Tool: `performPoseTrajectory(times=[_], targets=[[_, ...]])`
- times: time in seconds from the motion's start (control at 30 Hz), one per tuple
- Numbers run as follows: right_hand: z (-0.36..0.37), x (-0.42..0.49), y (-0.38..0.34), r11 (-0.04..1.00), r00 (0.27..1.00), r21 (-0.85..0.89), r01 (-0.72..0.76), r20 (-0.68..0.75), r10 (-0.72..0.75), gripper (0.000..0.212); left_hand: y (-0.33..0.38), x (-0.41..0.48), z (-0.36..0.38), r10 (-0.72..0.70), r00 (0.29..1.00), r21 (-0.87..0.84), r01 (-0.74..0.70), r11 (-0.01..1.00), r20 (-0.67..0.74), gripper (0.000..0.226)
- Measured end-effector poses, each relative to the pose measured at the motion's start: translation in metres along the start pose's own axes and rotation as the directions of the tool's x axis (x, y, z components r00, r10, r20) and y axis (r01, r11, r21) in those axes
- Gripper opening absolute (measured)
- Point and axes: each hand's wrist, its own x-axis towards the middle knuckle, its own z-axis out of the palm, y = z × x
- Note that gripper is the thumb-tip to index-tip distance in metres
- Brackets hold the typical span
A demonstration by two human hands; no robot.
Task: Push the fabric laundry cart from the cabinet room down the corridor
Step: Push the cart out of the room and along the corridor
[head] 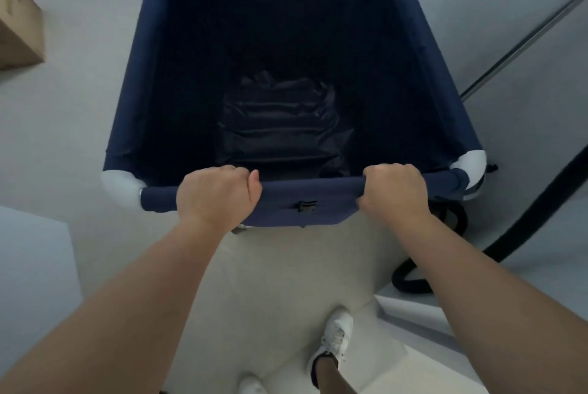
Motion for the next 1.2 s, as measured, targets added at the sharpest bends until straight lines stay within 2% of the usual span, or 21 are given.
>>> performPoseTrajectory(times=[0.27,0.4,0.73,0.9,1.03,1.1,1.2], targets=[[-0.004,0.064,0.03,1.0,1.0,-0.018,0.024,-0.009,-0.024,0.016,0.013,0.06,0.006,-0.02,0.996,0.02,0.018,1.0,0.084,0.056],[-0.009,0.104,0.042,0.999,0.999,-0.012,0.033,-0.006,-0.033,0.016,0.012,0.1,0.011,0.017,0.995,0.043,-0.021,0.999,0.097,0.057],[-0.015,0.19,0.067,0.998,0.998,-0.011,0.056,-0.015,-0.056,0.014,0.012,0.18,0.028,-0.041,0.994,-0.005,0.042,0.999,0.1,0.059],[-0.019,0.227,0.068,0.999,0.999,0.017,0.028,-0.035,-0.028,0.012,0.003,0.22,0.032,-0.018,0.991,0.002,0.018,1.0,0.134,0.057],[-0.028,0.255,0.073,1.0,1.0,0.016,-0.01,0.018,0.009,0.017,0.001,0.247,0.034,0.039,0.985,-0.009,-0.038,0.999,0.166,0.059],[-0.036,0.27,0.069,0.998,0.997,0.042,0.045,0.06,-0.048,0.027,0.003,0.26,0.036,0.058,0.985,-0.024,-0.055,0.998,0.163,0.057],[-0.045,0.295,0.044,0.978,0.986,0.148,0.148,0.058,-0.158,0.027,0.011,0.286,0.039,0.078,0.985,-0.031,-0.074,0.997,0.155,0.052]])
